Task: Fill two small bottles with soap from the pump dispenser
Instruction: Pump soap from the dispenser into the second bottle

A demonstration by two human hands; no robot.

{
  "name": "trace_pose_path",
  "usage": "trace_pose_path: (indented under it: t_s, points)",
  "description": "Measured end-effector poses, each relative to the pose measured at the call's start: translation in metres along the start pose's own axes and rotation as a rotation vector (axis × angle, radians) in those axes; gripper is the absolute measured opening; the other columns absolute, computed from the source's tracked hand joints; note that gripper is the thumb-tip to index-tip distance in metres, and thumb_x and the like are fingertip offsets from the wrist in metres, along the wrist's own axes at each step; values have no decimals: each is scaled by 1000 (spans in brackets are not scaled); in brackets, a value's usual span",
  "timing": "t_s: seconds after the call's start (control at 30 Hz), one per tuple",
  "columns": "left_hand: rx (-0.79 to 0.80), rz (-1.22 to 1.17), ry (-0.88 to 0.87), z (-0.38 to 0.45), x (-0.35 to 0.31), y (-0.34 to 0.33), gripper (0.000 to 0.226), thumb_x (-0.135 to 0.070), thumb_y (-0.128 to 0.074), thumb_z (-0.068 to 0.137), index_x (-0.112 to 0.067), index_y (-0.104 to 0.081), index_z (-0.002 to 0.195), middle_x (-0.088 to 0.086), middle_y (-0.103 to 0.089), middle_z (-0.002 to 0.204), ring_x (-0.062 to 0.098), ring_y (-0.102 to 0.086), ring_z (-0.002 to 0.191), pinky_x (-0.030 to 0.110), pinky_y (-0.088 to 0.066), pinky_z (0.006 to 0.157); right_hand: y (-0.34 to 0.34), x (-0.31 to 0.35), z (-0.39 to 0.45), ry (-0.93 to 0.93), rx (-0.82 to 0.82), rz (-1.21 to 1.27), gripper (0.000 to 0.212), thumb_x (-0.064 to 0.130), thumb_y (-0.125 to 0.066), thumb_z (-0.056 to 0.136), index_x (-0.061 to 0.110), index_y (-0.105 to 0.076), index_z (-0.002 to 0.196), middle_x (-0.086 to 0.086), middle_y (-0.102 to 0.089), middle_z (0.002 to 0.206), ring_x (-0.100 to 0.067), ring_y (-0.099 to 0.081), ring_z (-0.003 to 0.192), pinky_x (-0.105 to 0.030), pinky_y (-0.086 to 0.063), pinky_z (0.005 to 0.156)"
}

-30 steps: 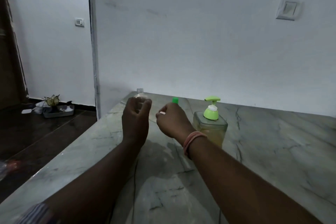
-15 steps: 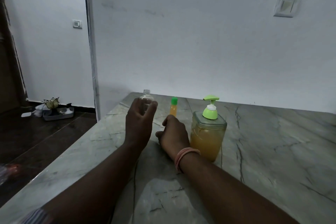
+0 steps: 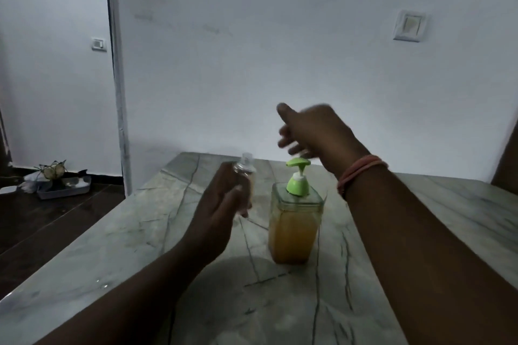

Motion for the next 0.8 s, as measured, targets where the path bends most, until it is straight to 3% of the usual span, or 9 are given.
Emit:
trace_pose_path:
  t_s: [0.1,0.23,0.33,0.43,0.53,0.67,0.8]
  points:
    - [149,142,1,-6,-4,-24,35,-47,-54,94,-25,-55,120,-3,-63,91,18,-61,74,36,-54,58,-12,-54,2,-304,211,54,66,67,-42,93,9,-75,91,-6,-78,84,-26,-69,77,-35,-55,70]
    - [142,209,-9,-6,-11,-28,32,-55,-57,91,-44,-54,120,-16,-66,106,11,-67,86,21,-55,60,-31,-73,7,-460,351,205,72,75,-37,90,13,-73,90,-4,-79,88,-22,-66,63,-36,-48,74]
    - [102,197,-20,-4,-15,-22,30,-55,-59,90,-45,-55,118,-16,-67,108,10,-67,87,19,-53,60,-38,-72,15,-472,382,245,70,73,-43,89,10,-71,90,-8,-78,93,-25,-69,65,-42,-50,86]
    - [85,215,-35,-1,-18,-21,30,-56,-60,90,-47,-57,119,-17,-68,108,9,-68,90,17,-53,61,-46,-70,18,-435,404,170,66,66,-44,94,6,-69,85,-12,-72,92,-26,-64,64,-36,-50,75]
    - [91,202,-52,0,-19,-25,31,-50,-64,92,-44,-59,122,-18,-70,108,8,-70,92,13,-53,63,-47,-66,20,-337,385,-12,62,61,-42,98,7,-72,100,-5,-65,80,-24,-56,70,-35,-44,77]
    - [65,157,-19,0,-15,-27,33,-53,-63,91,-43,-61,122,-14,-72,102,8,-70,85,17,-53,60,-41,-56,27,-199,341,-320,64,62,-36,97,13,-65,127,-8,-62,112,-26,-54,86,-38,-48,89]
    - [9,75,43,-1,-3,-23,35,-61,-61,89,-38,-63,116,-1,-67,84,14,-61,66,30,-50,53,-42,-64,28,-220,350,-257,65,65,-39,95,14,-65,128,-9,-62,120,-31,-61,102,-40,-49,95]
Point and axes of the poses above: each hand's wrist, its own z-axis towards the middle knuckle, its own y-axis out of the back of the hand, x = y × z, the point moved 8 cm from there along z, towards the middle knuckle
